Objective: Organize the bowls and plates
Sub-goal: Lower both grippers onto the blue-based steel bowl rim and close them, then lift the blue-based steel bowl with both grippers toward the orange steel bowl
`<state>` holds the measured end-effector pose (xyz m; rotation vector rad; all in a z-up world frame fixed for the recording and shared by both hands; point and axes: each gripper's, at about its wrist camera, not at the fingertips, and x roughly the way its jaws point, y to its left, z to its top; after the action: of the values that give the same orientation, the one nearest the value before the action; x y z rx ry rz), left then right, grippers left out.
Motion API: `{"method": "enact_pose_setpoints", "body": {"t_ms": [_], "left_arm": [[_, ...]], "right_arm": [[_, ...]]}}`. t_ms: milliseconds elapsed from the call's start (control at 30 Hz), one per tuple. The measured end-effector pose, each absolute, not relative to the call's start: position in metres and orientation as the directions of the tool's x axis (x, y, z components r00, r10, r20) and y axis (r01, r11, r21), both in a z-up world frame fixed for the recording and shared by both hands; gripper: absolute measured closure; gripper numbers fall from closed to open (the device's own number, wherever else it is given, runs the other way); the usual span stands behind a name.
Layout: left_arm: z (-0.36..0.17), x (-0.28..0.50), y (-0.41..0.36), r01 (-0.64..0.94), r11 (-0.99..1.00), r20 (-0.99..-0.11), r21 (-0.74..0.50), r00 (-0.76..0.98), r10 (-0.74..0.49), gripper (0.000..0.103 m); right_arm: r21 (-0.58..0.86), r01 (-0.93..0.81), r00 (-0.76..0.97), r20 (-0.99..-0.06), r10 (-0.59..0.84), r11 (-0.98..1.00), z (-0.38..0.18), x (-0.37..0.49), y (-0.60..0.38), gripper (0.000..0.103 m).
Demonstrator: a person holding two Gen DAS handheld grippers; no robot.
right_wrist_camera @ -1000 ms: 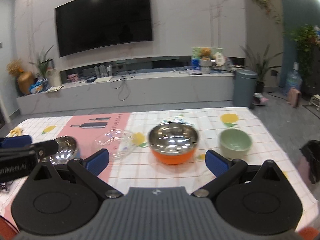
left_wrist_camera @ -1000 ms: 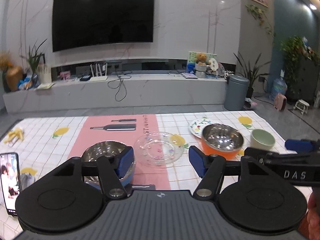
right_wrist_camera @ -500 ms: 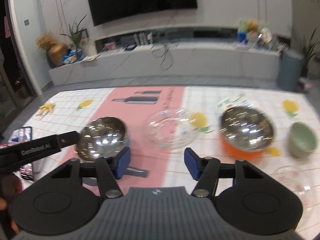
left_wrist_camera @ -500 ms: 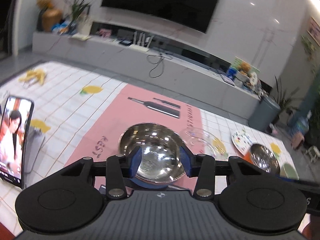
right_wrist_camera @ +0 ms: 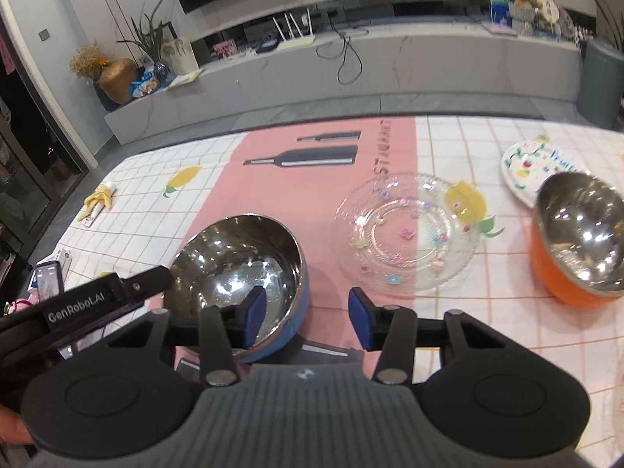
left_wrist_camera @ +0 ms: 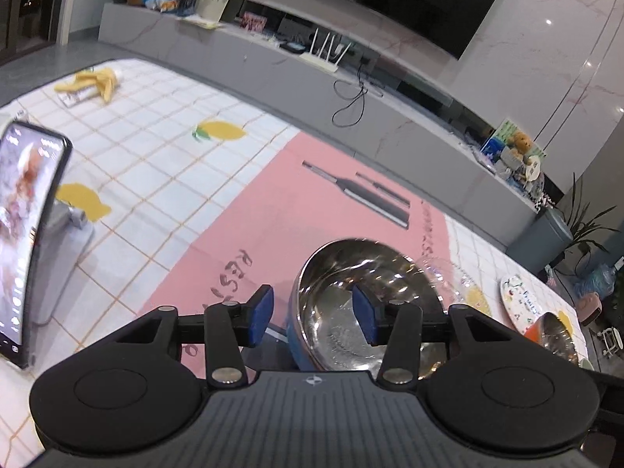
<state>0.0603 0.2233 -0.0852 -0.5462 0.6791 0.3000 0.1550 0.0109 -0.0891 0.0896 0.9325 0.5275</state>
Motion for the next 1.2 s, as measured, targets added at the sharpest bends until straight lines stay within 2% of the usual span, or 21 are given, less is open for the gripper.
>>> {"method": "enact_pose_setpoints", "body": {"t_ms": [167, 233, 333, 600, 1000, 1200], "left_arm": [[-0.095, 0.064, 0.226, -0.448, 0.812, -0.686, -0.373, 0.723, 0.084, 0.070], [-0.096, 0.066, 0.226, -0.447, 0.815, -0.690, -0.369, 0.719, 0.082, 0.082], [-0.095, 0.068, 0.224, -0.449, 0.822, -0.698, -0.352, 0.711, 0.089, 0.094], [-0.088, 0.067, 0.216, -0.448, 0.832, -0.708, -0.327, 0.700, 0.099, 0.095], [-0.048, 0.036, 0.163, -0.378, 0.875, -0.687, -0.302, 0.723, 0.075, 0.095], [-0.037, 0.020, 0.130, -0.311, 0.897, -0.680, -0.316, 0.733, 0.015, 0.094]], "right_arm": [[0.322, -0.389, 0.438, -0.760, 0.481, 0.863, -0.104, 0.164, 0.022, 0.072], [0.332, -0.387, 0.425, -0.763, 0.486, 0.860, -0.109, 0.166, 0.025, 0.079], [0.347, -0.382, 0.415, -0.764, 0.495, 0.856, -0.114, 0.169, 0.027, 0.088], [0.385, -0.348, 0.412, -0.756, 0.508, 0.855, -0.113, 0.169, 0.017, 0.091], [0.383, -0.337, 0.461, -0.729, 0.505, 0.860, -0.074, 0.129, -0.040, 0.091], [0.397, -0.300, 0.486, -0.719, 0.497, 0.868, -0.063, 0.104, -0.087, 0.092]]}}
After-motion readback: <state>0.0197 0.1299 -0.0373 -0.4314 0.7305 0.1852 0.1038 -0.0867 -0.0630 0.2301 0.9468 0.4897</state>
